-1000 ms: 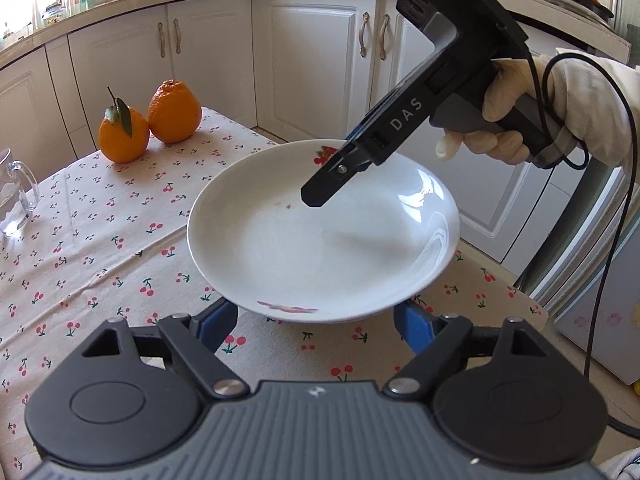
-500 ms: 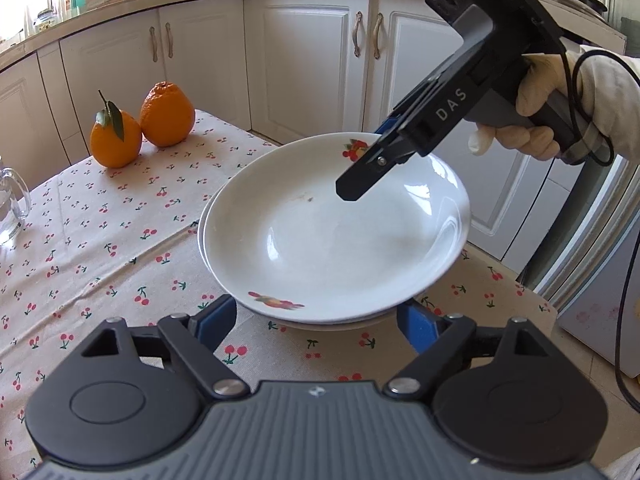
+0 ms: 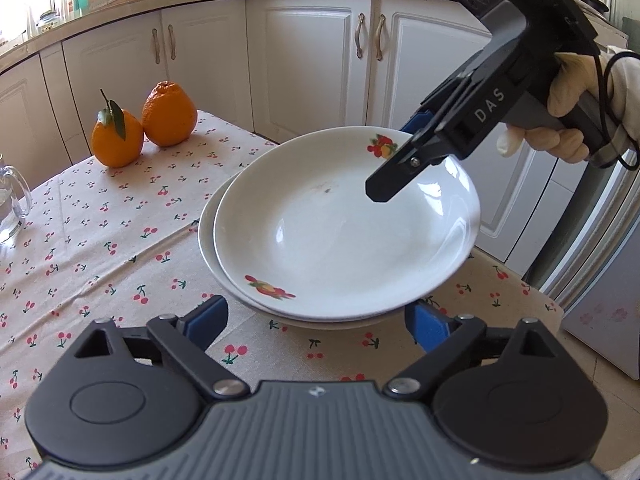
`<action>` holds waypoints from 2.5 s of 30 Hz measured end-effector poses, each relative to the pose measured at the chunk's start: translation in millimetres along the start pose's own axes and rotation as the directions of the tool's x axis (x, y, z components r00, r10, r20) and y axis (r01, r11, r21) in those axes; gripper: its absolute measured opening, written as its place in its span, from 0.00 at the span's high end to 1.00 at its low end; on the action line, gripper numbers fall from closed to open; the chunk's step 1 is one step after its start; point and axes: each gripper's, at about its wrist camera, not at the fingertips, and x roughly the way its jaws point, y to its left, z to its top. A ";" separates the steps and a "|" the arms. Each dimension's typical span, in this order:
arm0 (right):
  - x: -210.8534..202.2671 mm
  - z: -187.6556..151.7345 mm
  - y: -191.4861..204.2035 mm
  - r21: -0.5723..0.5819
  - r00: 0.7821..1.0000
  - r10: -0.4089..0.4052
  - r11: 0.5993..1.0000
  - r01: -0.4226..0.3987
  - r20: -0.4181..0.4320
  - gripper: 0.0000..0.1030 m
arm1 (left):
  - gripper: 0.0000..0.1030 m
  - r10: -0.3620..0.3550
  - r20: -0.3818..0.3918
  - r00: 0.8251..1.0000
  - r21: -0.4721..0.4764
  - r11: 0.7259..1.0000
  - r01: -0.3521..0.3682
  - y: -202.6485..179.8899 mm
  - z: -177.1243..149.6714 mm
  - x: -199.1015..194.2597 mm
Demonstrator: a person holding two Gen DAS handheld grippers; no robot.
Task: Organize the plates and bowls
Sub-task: 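Lower the held plate onto the plate stack, then open the right tool and withdraw it from the stack, then move the right tool toward the white pink-flowered bowl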
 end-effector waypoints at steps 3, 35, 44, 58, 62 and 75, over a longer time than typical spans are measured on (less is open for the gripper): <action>-2.3 -2.0 3.2 0.001 1.000 -0.019 1.000 0.019 0.002 0.16 | 0.06 0.003 0.004 1.000 -0.003 1.000 -0.003 -0.9 -0.7 -0.8; -29.8 -45.8 87.2 -0.003 0.971 -0.191 0.981 0.194 0.145 0.00 | 0.06 0.015 0.074 0.997 -0.013 1.000 -0.014 -6.1 -18.2 -52.1; -14.1 -72.7 150.7 0.018 0.931 -0.286 0.957 0.289 0.225 0.00 | 0.06 0.115 0.088 0.989 -0.060 0.992 -0.110 1.0 -51.7 -104.2; 5.0 -61.7 252.8 -0.082 0.930 -0.214 0.965 0.249 0.300 0.00 | 0.06 0.268 0.123 0.956 -0.159 0.956 -0.247 35.0 -119.4 -189.8; 9.8 -54.4 277.3 -0.115 0.928 -0.203 0.962 0.249 0.311 0.00 | 0.06 0.318 0.133 0.939 -0.179 0.939 -0.293 45.5 -137.4 -212.3; 43.8 -19.7 347.6 -0.286 0.960 -0.020 0.953 0.103 0.278 0.00 | 0.06 0.430 0.061 0.901 -0.260 0.878 -0.401 89.7 -194.0 -240.2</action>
